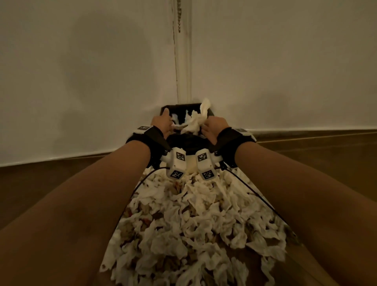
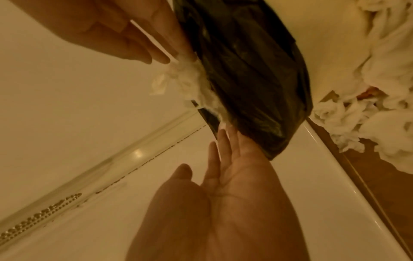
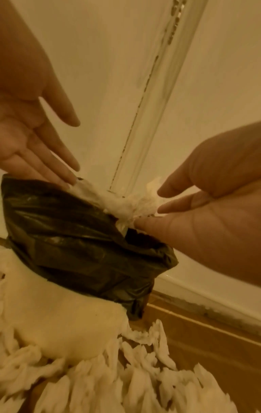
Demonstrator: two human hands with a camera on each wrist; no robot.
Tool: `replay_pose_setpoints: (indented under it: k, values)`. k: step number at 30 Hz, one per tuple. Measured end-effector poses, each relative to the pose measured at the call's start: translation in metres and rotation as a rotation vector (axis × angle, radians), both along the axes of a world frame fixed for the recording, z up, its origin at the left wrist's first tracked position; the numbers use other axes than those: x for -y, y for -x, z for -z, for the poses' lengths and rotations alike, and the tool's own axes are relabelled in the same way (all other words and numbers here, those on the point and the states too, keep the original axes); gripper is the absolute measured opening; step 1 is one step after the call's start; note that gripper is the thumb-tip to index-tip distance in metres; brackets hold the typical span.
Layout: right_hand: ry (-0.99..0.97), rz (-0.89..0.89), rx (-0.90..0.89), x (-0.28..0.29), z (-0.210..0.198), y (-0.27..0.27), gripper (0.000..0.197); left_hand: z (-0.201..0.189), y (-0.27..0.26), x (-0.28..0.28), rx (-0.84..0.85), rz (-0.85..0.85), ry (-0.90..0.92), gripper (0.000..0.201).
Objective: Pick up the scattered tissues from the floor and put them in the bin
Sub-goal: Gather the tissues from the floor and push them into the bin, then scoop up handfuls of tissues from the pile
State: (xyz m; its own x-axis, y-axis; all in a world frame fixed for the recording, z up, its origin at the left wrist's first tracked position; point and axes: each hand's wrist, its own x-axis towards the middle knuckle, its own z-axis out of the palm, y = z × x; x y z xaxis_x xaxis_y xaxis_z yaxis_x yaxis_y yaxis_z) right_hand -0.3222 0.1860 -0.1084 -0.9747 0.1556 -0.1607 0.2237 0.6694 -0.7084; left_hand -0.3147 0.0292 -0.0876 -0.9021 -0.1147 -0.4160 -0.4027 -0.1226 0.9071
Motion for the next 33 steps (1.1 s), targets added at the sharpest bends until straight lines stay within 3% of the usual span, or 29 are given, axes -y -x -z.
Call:
replay_pose_setpoints:
  k: [2,5,7,9,15,21,28,30,33]
  values:
    - [0.037,-0.089,0.028,0.003,0.004,0.002,0.019,0.001,-0.004,0.002,-0.004,0.069,-0.015,0.052]
    - [0.721,0.120,0.016,0.001,0.011,0.000,0.024,-0.002,-0.008,0.004,-0.080,0.063,-0.027,0.047]
    - [0.960,0.223,-0.003,-0.005,0.012,-0.005,0.031,-0.003,-0.013,0.005,-0.122,-0.019,-0.049,0.038]
    - [1.077,0.262,-0.016,-0.011,0.014,-0.015,0.034,-0.001,-0.023,0.008,-0.168,-0.062,-0.007,0.031]
    - [0.923,0.435,-0.031,-0.036,0.028,-0.067,0.031,0.030,-0.059,0.011,-0.200,-0.021,0.082,0.028]
    - [0.728,0.483,0.085,-0.068,0.072,-0.134,0.027,0.069,-0.107,0.000,-0.093,0.108,0.206,0.030]
    - [0.670,0.656,0.237,-0.085,0.121,-0.203,0.030,0.112,-0.164,-0.031,0.073,0.267,0.160,0.026]
    - [0.641,0.685,0.250,-0.089,0.131,-0.219,0.032,0.125,-0.179,-0.042,0.052,0.363,0.283,0.028]
    - [0.489,0.703,0.317,-0.098,0.142,-0.243,0.035,0.142,-0.199,-0.057,-0.086,0.639,0.679,0.025]
